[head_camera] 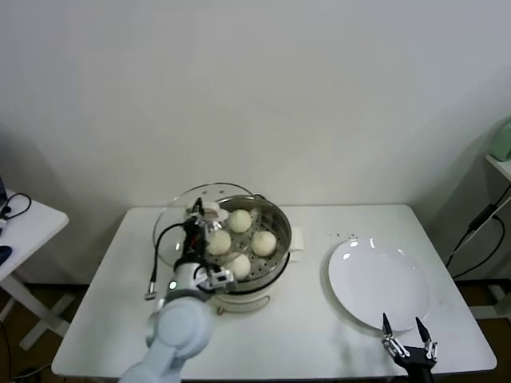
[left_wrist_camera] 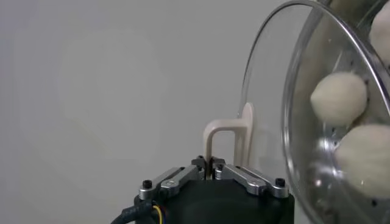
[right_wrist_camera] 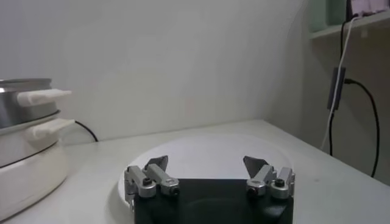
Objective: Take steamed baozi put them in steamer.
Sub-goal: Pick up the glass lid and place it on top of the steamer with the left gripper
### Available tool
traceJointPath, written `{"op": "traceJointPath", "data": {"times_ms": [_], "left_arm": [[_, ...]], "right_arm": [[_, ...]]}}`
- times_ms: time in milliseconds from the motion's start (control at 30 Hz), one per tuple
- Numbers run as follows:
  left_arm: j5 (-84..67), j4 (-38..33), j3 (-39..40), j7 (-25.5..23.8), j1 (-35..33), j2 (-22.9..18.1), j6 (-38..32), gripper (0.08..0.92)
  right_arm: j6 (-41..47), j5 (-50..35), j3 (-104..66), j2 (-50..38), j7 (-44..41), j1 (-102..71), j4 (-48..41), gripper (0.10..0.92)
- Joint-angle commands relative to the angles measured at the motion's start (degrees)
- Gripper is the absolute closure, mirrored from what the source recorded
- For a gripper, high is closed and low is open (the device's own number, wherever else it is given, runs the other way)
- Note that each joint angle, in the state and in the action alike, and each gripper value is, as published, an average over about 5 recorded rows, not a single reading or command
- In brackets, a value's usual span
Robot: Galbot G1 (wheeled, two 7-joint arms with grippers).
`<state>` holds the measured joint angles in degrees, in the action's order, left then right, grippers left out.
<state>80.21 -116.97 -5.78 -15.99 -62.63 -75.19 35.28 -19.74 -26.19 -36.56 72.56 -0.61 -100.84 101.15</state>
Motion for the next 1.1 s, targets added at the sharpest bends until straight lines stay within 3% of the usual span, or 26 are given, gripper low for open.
{"op": "traceJointPath", "data": {"times_ms": [33, 367, 1100], "left_arm": [[12.60, 2.55, 5.23, -3.01, 1.13, -12.61, 1.54, 0.862], [17.98, 6.01, 6.59, -1.61, 0.11, -19.62, 0.21, 0.862], [18.77, 10.80, 6.16, 0.81, -0.15, -19.81, -0.66, 0.862]], "right_arm": [[-0.04, 1.80, 0.13, -0.06, 0.06, 0.32, -0.46, 0.203], [-0.59, 1.54, 0.15, -0.97, 0.07, 0.46, -1.14, 0.203], [-1.33, 1.27, -0.32, -1.11, -0.01, -0.02, -1.07, 0.203]]}}
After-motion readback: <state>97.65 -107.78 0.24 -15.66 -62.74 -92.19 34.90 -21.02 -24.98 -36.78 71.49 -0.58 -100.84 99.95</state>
